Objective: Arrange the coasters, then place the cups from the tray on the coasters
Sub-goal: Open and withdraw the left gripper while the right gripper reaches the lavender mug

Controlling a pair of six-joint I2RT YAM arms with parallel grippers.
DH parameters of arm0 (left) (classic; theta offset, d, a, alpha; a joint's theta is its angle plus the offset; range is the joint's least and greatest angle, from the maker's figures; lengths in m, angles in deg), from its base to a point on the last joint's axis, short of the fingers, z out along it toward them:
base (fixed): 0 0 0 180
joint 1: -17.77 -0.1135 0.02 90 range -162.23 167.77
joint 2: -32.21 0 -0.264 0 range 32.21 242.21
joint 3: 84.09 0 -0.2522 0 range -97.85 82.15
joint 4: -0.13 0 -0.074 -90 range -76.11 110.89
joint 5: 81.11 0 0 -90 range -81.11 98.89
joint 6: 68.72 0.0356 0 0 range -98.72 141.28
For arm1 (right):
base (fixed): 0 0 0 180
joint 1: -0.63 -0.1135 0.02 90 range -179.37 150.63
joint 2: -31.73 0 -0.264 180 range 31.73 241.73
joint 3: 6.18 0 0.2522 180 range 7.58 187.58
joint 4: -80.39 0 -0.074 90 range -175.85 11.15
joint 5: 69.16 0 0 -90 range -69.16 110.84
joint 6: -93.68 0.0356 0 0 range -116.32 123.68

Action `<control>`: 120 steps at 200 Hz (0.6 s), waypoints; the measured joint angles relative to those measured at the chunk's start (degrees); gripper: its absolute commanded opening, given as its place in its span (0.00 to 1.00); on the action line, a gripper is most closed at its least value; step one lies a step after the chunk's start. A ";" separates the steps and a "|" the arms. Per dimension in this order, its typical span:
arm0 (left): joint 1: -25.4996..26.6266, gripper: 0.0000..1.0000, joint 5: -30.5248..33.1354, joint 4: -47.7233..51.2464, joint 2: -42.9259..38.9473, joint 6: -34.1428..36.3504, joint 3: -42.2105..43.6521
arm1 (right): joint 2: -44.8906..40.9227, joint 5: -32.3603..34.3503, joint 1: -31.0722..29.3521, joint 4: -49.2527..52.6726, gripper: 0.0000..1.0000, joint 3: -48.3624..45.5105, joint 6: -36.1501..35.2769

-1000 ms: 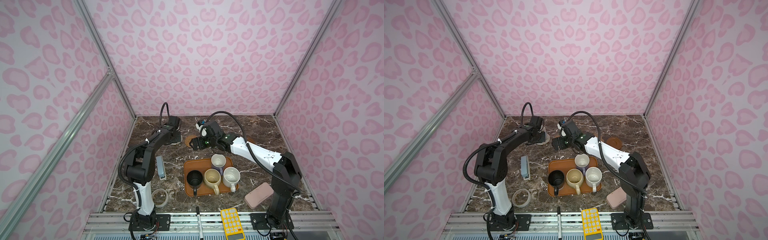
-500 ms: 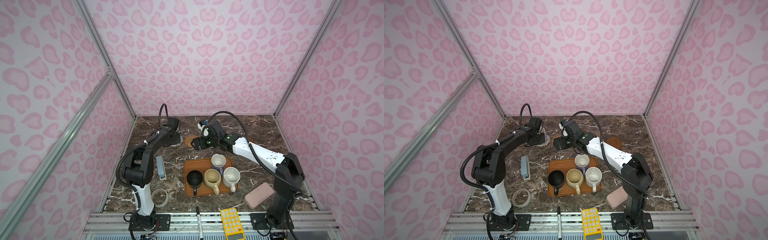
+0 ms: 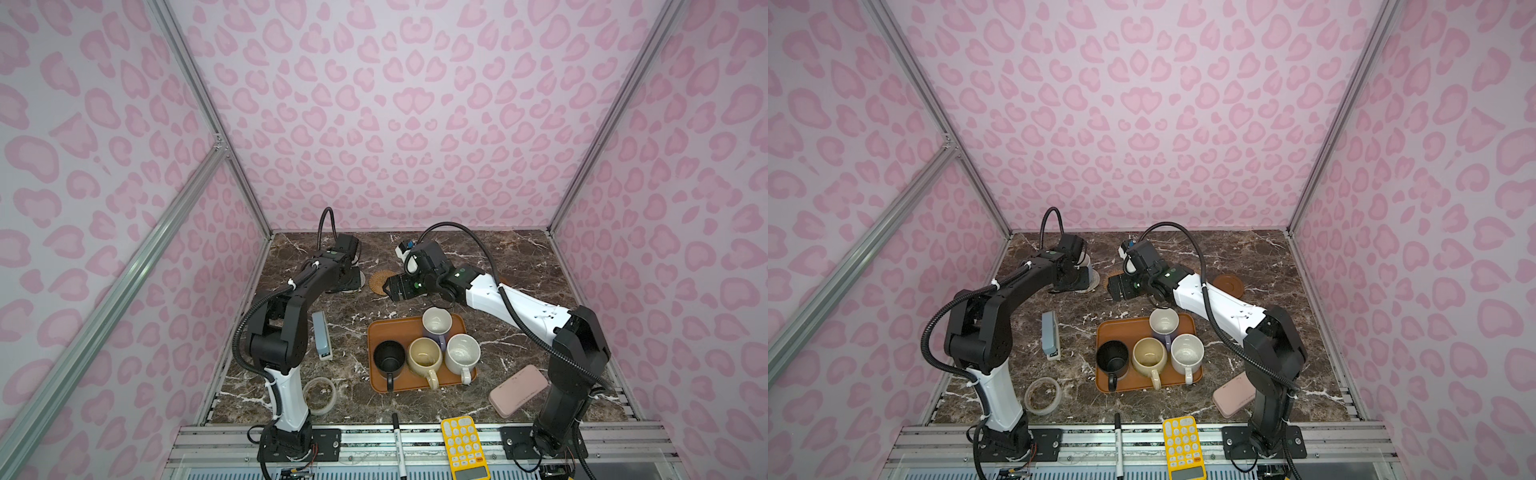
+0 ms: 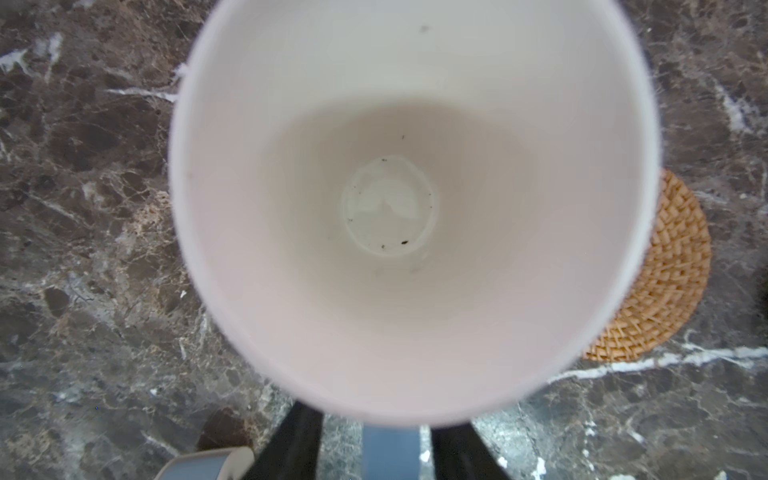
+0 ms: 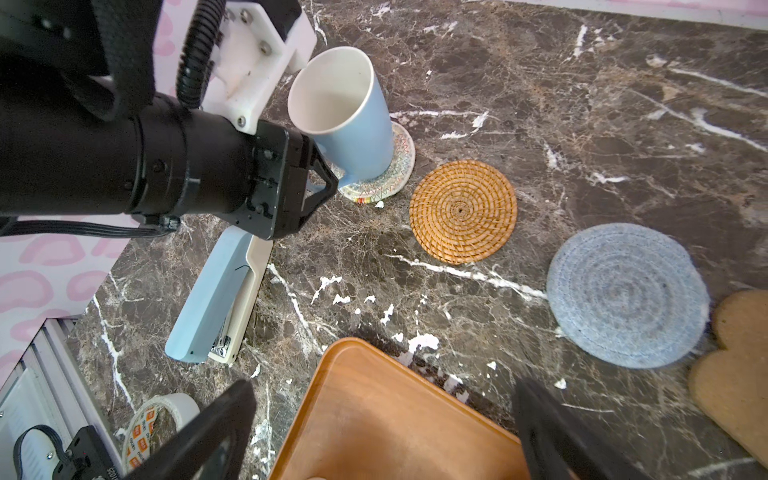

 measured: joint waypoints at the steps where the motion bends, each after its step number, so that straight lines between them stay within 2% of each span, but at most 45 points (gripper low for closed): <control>1: -0.02 0.65 0.00 0.00 0.00 -0.02 0.00 | -0.04 0.04 0.00 0.02 0.98 0.00 0.00; 27: -0.04 0.88 -0.55 1.27 -1.31 -0.63 0.00 | -1.88 1.40 0.11 2.36 0.98 0.33 -0.59; 43: -0.04 1.00 -0.48 1.95 -4.98 -1.53 0.55 | -4.22 3.61 0.09 5.14 0.98 0.37 -1.11; 53: -0.04 0.97 -0.46 2.14 -8.37 -2.45 1.49 | -6.38 4.96 0.04 6.73 0.98 -0.07 -1.36; 90: 0.83 0.97 -0.79 2.58 -20.72 -6.43 5.18 | -14.21 9.99 -0.04 13.07 0.99 -5.64 -1.68; 120: 4.61 0.97 -3.39 1.51 -28.81 -8.33 9.60 | -20.02 12.33 0.00 18.36 0.91 -11.50 -1.46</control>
